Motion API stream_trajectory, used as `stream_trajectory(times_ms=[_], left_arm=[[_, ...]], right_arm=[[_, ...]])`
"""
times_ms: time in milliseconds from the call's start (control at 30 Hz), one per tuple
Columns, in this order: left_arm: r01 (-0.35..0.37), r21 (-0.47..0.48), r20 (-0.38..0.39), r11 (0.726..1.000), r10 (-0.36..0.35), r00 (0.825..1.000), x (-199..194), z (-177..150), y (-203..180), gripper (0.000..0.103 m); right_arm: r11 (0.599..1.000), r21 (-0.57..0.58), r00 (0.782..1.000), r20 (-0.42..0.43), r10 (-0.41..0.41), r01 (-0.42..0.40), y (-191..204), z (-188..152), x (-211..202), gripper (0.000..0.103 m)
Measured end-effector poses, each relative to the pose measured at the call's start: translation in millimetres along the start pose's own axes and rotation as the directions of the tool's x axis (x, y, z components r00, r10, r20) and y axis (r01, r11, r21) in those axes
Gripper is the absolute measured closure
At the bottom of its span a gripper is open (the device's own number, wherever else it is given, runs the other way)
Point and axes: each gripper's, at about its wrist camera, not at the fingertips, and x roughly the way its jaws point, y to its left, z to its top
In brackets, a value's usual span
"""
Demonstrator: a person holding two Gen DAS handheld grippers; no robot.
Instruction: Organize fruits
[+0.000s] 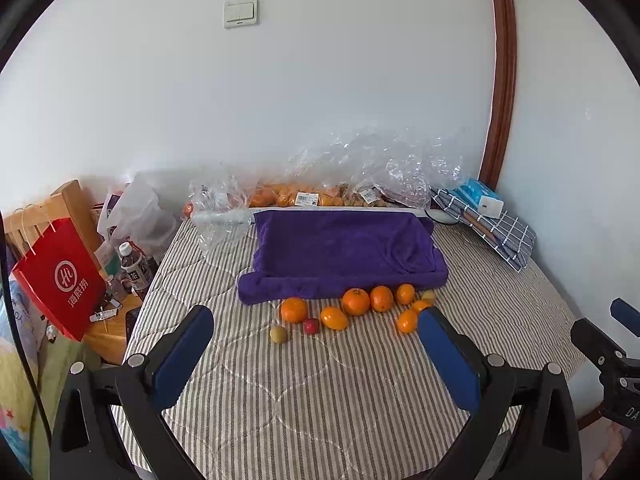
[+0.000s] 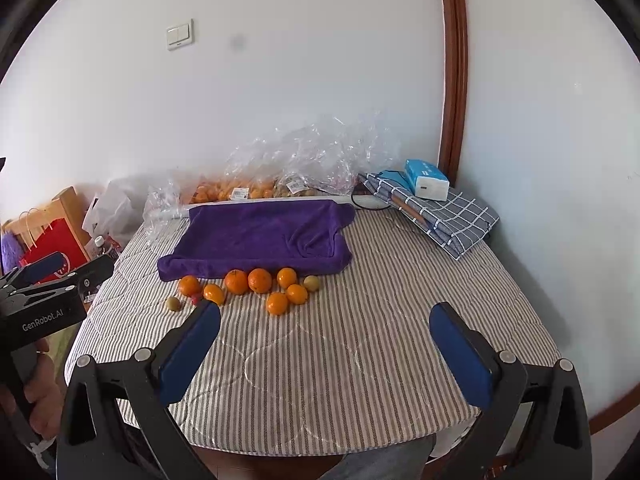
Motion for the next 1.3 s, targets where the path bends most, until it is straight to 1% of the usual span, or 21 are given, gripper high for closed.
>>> stream_trajectory(times_ms=[133,333,467,633,733,967,1300], left_arm=[[0.014,-0.008,0.012,1.000,-0.014,1.000,-1.4,1.9,1.0,0.000],[0.011,-0.007,0.006,1.000,-0.011,1.000,-0.1,0.8,0.1,0.000],[0.015,-0.009,0.002,1.000,-0.015,1.000,1.5,-0.1,0.9,0.000],[0.032,-0.021,0.014,0.999,-0.032,0.999,0.6,-2.1,3.2,0.000],[0.028,-0.005,0.018,1.000,-0.028,0.999,-1.0,-3.8,3.3,0.000],[0.041,-0.016,0.017,0.999,-0.041,0.999,-2.5,-5.0,3.6,0.000],[0.027,-0.010,0.031,1.000,-0.027,0.999,-4.4,-4.8,0.5,0.000]], right_arm=[[1.000,0.001,1.000,-0.003,0.001,-0.001,-1.6,-0.4,-0.6,0.000],[1.000,0.002,1.000,0.011,0.009,-0.009,0.5,-0.2,-4.4,0.000],[1.000,0.011,1.000,0.005,0.021,-0.021,2.3,0.5,-4.5,0.000],[1.000,-0.001,1.000,0.023,0.019,-0.019,5.8,1.1,-6.7,0.000],[1.000,0.004,1.000,0.016,0.007,-0.007,5.0,2.3,-5.2,0.000],[1.000,0.008,1.000,0.005,0.019,-0.019,5.6,-0.5,-2.9,0.000],[0.999,0.003,0.999,0.015,0.035,-0.035,9.7,-0.5,-2.8,0.000]])
